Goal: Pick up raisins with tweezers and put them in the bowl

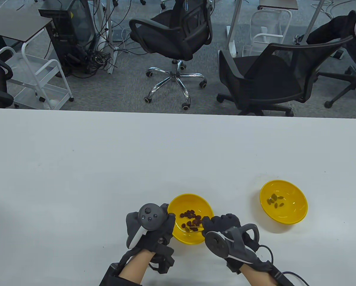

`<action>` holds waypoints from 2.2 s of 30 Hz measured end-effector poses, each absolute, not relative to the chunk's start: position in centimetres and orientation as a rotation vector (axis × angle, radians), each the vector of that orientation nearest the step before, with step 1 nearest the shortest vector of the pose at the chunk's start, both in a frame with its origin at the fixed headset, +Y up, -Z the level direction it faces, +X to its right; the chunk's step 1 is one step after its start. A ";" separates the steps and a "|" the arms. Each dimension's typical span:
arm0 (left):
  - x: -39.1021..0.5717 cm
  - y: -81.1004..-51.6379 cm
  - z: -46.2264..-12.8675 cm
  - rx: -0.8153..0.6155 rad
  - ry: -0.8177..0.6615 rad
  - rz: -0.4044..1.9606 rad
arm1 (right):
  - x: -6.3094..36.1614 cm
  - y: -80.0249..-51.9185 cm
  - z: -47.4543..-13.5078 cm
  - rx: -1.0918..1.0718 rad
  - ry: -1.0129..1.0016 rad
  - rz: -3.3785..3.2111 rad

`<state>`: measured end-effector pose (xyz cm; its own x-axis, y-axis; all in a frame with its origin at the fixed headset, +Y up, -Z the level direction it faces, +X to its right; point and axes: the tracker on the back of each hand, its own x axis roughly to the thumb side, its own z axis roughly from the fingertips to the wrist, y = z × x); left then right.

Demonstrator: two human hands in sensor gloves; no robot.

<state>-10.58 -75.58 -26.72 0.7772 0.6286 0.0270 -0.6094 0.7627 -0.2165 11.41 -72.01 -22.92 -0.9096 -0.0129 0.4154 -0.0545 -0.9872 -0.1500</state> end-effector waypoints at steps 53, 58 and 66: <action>-10.9 -75.5 -26.7 -0.207 -0.088 0.679 | 30.9 -68.6 -26.9 -0.612 -0.507 2.911; -10.9 -75.5 -26.7 -0.207 -0.088 0.677 | 32.8 -69.6 -27.1 -0.830 -0.456 2.919; -10.9 -75.5 -26.8 -0.205 -0.088 0.678 | 34.5 -71.0 -27.5 -0.992 -0.328 2.908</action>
